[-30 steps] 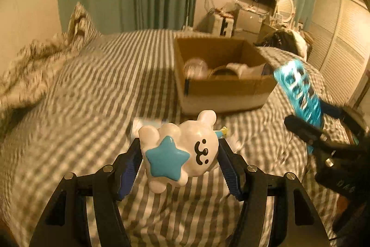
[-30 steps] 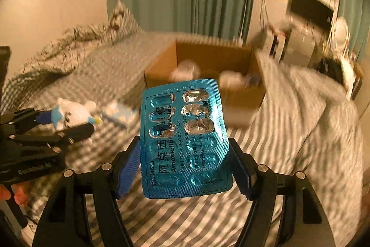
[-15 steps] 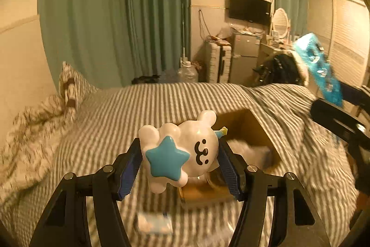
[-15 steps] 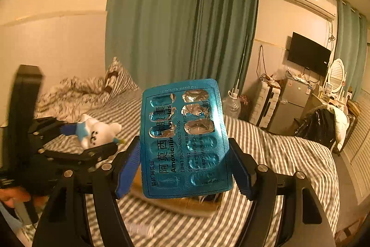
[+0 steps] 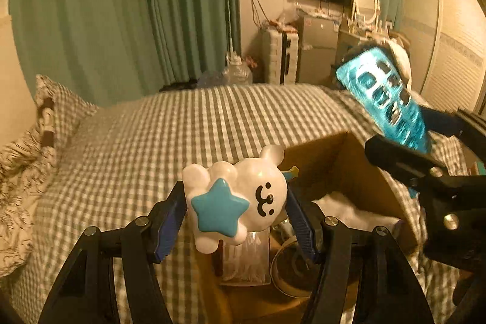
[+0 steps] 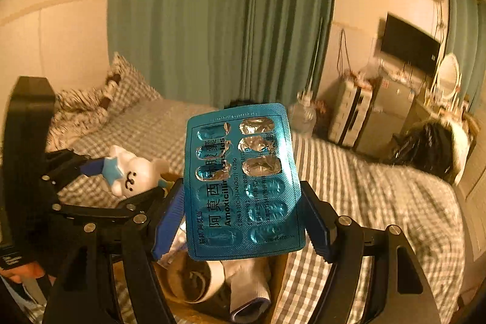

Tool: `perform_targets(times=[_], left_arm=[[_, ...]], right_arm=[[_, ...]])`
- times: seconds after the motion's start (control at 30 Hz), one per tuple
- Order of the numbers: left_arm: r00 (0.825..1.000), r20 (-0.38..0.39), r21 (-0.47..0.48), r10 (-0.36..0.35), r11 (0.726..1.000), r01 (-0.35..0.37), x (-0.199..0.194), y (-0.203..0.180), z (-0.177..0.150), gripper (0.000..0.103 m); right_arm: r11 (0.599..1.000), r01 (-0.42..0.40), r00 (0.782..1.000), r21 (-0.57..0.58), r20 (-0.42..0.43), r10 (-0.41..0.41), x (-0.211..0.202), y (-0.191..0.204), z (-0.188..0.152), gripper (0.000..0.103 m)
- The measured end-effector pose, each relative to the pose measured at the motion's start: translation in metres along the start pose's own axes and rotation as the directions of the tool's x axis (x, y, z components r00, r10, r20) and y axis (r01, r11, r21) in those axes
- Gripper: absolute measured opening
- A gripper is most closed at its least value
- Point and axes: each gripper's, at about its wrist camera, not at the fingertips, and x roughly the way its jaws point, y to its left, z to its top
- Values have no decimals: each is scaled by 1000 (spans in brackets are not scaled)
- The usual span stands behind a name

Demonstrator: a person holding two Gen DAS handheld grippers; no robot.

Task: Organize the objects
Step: 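Carry the bear toy and blister pack into the box and open both tools, then move both tools back toward the white tube and tissue pack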

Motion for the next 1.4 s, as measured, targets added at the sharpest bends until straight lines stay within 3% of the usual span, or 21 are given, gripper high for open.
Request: perform_targets(times=[0.23,0.3,0.33,0.4,0.6,0.8,0.9,1.17,1.4], left_arm=[[998,-57,16,0,1000,1,32,-7,-14,67],[998,-57,19,6,1000,-5,27,-10,-14,76],[999,-46,20,10,1000,-9,22,-10,-13,91],[999,-2,16,43,999,-43,5,-9,-9,103],[997,72,-23,35,999,-34,-55,0,4,103],[987,156,-22,39,999,-36,-128,8,5,103],[986,162,-27,31,999,-27,-156,17,-3,103],[983,180,-69,40,997,-28,-212,49,-39,103],[984,148,-65,98,994,-89,-217,57,-102,103]], right_arm=[[998,-22,996,54,-81,26,44,-15,-29,72],[998,-8,998,67,-59,12,41,-16,-30,74],[997,-3,999,79,-37,6,38,-19,-27,86],[994,9,1000,106,3,-10,29,-28,-22,98],[989,10,998,146,53,-18,-18,-33,-5,99],[996,27,993,84,110,-37,-91,-15,5,99],[998,23,989,52,141,-30,-132,-2,7,101],[1000,-6,981,-9,193,8,-200,39,-4,103],[998,-55,987,-37,147,59,-202,69,-53,103]])
